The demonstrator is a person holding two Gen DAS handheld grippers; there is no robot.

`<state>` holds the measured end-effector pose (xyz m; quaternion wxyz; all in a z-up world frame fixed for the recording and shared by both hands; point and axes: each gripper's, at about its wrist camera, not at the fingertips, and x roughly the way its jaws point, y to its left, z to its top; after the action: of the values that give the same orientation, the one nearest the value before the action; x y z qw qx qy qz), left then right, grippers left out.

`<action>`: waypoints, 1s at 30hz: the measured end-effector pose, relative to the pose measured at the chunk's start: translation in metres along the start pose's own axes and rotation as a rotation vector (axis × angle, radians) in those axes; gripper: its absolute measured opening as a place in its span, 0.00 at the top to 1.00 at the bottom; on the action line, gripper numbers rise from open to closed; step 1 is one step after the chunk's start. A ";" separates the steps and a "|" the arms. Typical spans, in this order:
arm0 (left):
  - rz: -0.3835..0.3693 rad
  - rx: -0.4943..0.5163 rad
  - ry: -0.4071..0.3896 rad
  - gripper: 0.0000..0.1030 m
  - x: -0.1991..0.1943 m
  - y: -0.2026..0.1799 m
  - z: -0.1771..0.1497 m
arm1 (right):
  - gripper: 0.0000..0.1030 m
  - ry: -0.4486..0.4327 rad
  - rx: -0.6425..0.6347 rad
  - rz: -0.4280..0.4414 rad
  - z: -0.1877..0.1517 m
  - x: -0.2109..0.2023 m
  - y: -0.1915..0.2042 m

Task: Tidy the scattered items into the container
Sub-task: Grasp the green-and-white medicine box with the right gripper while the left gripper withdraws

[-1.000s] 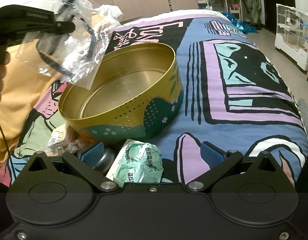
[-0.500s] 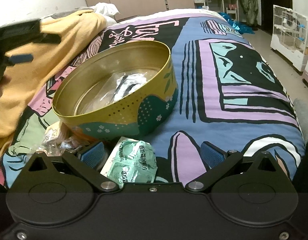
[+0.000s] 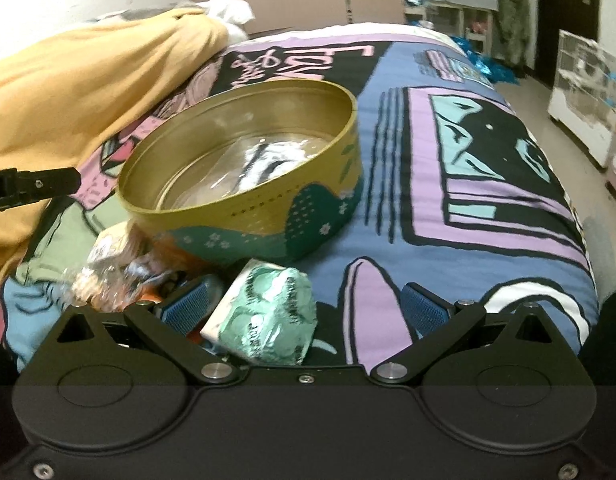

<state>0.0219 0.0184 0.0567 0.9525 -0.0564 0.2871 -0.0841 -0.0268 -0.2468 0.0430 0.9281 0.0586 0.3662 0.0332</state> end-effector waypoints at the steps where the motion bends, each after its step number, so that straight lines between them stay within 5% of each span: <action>1: -0.001 -0.011 0.010 0.01 0.000 0.004 -0.003 | 0.00 0.001 -0.011 0.000 0.000 0.000 0.002; 18: -0.032 -0.097 0.136 0.01 0.007 0.013 -0.054 | 0.00 0.086 -0.076 0.041 0.010 0.014 0.015; 23: -0.042 -0.090 0.133 0.00 0.001 0.012 -0.058 | 0.00 0.137 -0.336 0.200 0.025 0.026 0.029; 30: -0.055 -0.080 0.145 0.00 0.007 0.008 -0.061 | 0.00 0.259 -0.579 0.218 0.034 0.045 0.030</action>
<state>-0.0055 0.0210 0.0017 0.9235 -0.0961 0.3568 -0.1026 0.0284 -0.2157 0.0413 0.8429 -0.1734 0.4480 0.2422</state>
